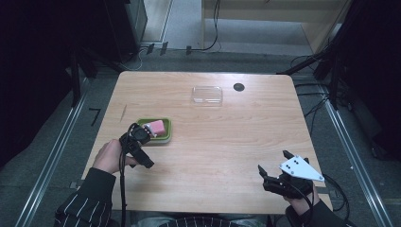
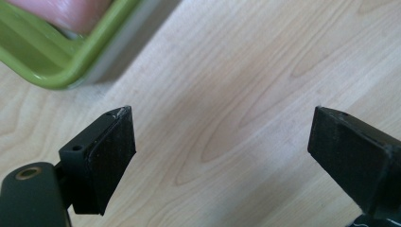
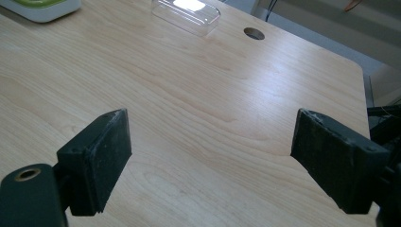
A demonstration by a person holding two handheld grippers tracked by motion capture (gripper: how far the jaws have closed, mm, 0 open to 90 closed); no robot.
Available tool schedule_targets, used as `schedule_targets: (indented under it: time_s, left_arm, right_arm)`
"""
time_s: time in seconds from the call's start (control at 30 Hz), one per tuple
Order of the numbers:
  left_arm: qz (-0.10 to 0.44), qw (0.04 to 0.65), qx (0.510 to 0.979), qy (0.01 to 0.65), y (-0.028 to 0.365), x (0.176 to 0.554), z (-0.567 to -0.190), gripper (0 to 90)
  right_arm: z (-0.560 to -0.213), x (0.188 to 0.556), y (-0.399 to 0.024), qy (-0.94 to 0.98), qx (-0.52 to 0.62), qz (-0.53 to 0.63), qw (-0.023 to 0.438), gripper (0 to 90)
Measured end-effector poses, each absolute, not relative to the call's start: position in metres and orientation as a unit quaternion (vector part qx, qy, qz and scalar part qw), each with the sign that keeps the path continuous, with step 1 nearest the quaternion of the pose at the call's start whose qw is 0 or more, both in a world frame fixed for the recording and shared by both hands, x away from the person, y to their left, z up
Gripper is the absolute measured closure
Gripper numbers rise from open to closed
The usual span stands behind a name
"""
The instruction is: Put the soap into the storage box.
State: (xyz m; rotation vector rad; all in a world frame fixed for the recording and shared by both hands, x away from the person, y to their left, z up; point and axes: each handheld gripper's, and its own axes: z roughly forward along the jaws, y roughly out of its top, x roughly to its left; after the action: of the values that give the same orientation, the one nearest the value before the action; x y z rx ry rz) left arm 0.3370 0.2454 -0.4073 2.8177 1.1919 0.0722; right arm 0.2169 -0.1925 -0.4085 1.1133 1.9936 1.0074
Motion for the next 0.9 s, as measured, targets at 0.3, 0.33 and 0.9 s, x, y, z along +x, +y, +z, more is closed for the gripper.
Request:
schedule_targets:
  time_s: [0.3,0.33,0.9]
  left_arm:
    - [0.015,0.037,0.915,0.402,0.247,0.324,-0.42,8.5]
    - [0.014,0.037,0.914,0.403,0.247,0.322,-0.421,8.5]
    - [0.016,0.038,0.908,0.418,0.253,0.292,-0.432,8.0]
  right_arm:
    - [-0.408,0.217,-0.192,0.758,0.422,0.383,0.317,13.8]
    - [-0.408,0.217,-0.192,0.758,0.422,0.384,0.317,13.8]
    - [-0.408,0.216,-0.193,0.758,0.42,0.385,0.318,13.8]
